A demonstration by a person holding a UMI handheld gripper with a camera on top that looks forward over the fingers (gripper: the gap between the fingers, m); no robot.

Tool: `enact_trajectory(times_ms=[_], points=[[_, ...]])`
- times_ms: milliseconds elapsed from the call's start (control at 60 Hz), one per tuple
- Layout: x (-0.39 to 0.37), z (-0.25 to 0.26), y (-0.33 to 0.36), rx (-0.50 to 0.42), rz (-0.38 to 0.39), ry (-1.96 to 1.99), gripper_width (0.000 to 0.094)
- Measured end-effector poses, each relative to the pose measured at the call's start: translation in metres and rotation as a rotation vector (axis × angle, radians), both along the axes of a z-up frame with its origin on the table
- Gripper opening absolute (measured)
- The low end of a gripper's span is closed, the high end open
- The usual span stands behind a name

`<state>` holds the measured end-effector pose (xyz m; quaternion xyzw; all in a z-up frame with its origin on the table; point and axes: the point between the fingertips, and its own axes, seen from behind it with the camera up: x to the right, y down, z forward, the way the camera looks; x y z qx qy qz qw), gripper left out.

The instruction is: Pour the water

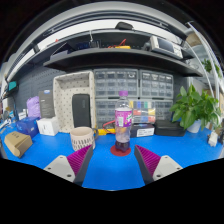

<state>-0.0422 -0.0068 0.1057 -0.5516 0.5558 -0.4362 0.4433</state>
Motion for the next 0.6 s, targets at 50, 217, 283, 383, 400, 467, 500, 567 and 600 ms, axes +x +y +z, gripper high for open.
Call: enact_trajectory(times_ms=[50, 217, 283, 383, 400, 467, 500, 567, 600], points=[[-0.008, 0.004, 0.002, -0.008, -0.008, 0.003, 0.0866], [-0.032, 0.022, 0.011, -0.015, 0.009, -0.005, 0.0861], [-0.039, 0.028, 0.011, -0.024, 0.003, -0.006, 0.0861], [-0.048, 0.039, 0.015, -0.021, 0.012, -0.012, 0.086], [-0.049, 0.04, 0.016, -0.02, 0.015, -0.012, 0.086], [-0.053, 0.045, 0.02, -0.009, 0.019, -0.014, 0.0861], [-0.054, 0.047, 0.021, -0.005, 0.019, -0.014, 0.086], [-0.054, 0.049, 0.023, -0.004, 0.014, -0.016, 0.0858], [-0.055, 0.05, 0.024, -0.002, 0.015, -0.018, 0.0859]])
